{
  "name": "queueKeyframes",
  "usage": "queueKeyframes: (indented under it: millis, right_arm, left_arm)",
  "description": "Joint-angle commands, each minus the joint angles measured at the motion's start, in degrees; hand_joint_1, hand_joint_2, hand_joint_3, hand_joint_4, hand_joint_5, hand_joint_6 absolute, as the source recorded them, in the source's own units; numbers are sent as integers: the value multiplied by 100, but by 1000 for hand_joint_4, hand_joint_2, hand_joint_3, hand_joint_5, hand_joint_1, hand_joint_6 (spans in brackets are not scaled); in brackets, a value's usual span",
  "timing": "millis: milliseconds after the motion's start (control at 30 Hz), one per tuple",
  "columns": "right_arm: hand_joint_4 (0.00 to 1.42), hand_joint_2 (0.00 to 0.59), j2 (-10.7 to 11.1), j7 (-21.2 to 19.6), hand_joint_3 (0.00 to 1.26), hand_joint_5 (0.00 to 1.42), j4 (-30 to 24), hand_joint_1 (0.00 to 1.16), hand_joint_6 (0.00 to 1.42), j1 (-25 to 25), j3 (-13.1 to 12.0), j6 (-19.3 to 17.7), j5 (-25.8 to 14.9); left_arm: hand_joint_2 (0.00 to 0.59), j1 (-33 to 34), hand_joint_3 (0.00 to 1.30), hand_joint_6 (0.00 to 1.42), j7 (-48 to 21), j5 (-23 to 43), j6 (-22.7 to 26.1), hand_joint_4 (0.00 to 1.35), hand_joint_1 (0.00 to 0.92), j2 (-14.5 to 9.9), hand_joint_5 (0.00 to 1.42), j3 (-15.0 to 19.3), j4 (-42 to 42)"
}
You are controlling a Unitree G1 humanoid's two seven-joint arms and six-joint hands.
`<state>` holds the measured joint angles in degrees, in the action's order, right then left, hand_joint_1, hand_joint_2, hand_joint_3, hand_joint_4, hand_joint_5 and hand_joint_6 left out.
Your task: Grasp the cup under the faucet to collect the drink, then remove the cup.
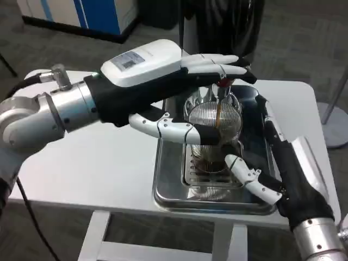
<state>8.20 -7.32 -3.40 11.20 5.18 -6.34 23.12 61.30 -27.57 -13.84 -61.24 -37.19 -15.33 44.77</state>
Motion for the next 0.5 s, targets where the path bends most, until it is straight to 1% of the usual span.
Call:
queueKeyframes:
  millis: [33, 267, 500]
  right_arm:
    - [0, 303, -83, -113, 0, 0, 233, 468, 0, 39, 18, -330, -141]
    - [0, 302, -157, -218, 0, 0, 424, 464, 0, 42, 7, -444, -170]
    - [0, 302, -279, -363, 0, 0, 648, 462, 0, 103, 113, -530, -212]
  left_arm:
    - [167, -161, 179, 366, -303, -299, 51, 91, 0, -82, 93, -197, 56]
    - [166, -174, 179, 366, -307, -282, 43, 91, 0, -101, 93, -186, 34]
    - [166, -179, 179, 366, -316, -269, 48, 91, 0, -127, 93, -177, 33]
